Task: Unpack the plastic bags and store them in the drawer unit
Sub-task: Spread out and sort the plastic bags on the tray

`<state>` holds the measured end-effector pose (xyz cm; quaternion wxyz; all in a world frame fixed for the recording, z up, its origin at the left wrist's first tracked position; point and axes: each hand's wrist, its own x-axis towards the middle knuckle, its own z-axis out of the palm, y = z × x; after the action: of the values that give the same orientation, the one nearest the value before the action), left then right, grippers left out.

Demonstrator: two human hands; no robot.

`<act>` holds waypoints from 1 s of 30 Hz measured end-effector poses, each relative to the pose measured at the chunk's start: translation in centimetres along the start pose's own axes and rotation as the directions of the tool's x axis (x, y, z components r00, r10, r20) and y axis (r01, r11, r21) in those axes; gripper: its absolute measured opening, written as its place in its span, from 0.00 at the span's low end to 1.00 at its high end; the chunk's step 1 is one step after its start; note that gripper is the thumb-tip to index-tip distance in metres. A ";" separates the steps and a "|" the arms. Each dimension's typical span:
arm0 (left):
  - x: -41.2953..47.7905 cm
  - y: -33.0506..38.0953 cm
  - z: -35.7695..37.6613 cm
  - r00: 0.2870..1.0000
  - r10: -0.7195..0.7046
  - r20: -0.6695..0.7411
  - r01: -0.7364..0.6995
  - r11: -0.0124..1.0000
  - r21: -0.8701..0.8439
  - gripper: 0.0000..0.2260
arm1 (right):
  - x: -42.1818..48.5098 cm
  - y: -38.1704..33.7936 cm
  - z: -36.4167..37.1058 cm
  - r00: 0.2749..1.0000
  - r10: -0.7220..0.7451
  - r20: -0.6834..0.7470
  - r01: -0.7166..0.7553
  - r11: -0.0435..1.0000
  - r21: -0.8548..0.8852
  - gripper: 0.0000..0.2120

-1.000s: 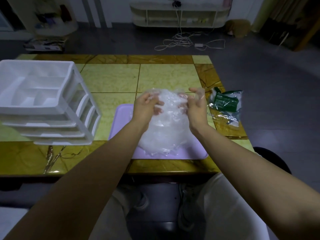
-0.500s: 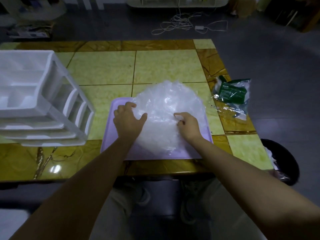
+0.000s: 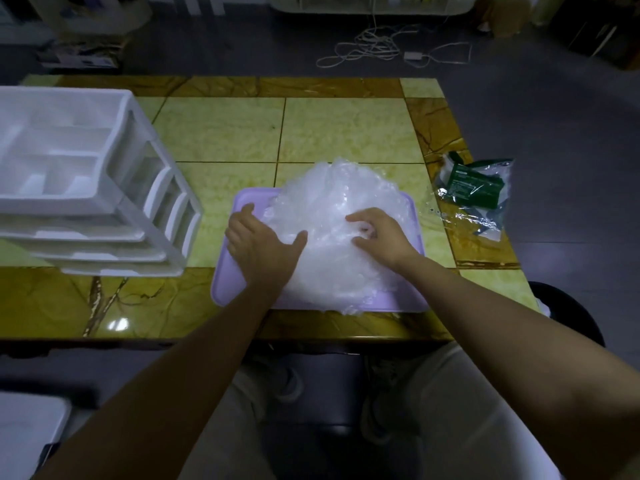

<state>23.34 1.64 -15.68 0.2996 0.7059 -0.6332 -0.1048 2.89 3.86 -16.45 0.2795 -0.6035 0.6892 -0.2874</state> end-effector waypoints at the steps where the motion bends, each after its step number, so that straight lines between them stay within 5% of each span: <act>1: 0.1 0.3 -0.7 0.982 0.151 -0.117 -0.150 0.989 0.011 0.36 | 0.0 0.0 -0.2 0.999 -0.036 -0.041 0.035 0.999 -0.037 0.21; 3: 0.3 0.5 -1.4 0.874 0.474 -0.110 -0.480 0.877 -0.035 0.26 | -0.2 -0.3 -0.5 0.984 -0.087 -0.153 0.064 0.987 -0.148 0.25; 5: 0.5 0.3 -1.5 0.702 0.698 0.143 -0.686 0.716 -0.126 0.22 | -0.9 -1.1 -0.8 0.952 -0.142 -0.272 0.073 0.966 -0.248 0.28; 8: 0.2 -0.3 -0.7 0.535 0.671 0.513 -0.706 0.689 -0.164 0.30 | -2.5 -2.0 -1.2 0.935 -0.250 -0.250 0.188 0.950 -0.249 0.24; 11: 0.1 -1.0 0.3 0.527 0.589 0.613 -0.644 0.747 -0.165 0.37 | -3.8 -1.5 -1.3 0.959 -0.277 0.054 0.282 0.939 -0.196 0.22; 15: 0.6 -1.0 0.5 0.514 0.556 0.652 -0.572 0.790 -0.222 0.35 | -5.0 -0.2 -0.6 0.943 -0.115 0.311 0.225 0.912 -0.343 0.35; 23: 2.2 -1.6 0.6 0.559 0.423 0.714 -0.301 0.905 -0.301 0.11 | -3.6 0.4 -0.9 0.963 0.017 0.270 0.017 0.992 -0.124 0.17; 26: 2.5 -1.8 0.8 0.604 0.379 0.701 -0.217 0.925 -0.313 0.22 | -3.5 0.3 -0.8 0.971 0.057 0.232 -0.054 0.998 -0.022 0.22; 30: 2.2 -1.3 1.1 0.650 0.359 0.669 -0.209 0.932 -0.298 0.23 | -3.9 -0.4 -1.3 0.947 0.059 0.316 -0.094 0.991 0.097 0.28</act>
<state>24.25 -0.80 -16.82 0.1105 0.4683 -0.7888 -0.3826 2.64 7.76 -15.17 0.4291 -0.5979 0.6420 -0.2150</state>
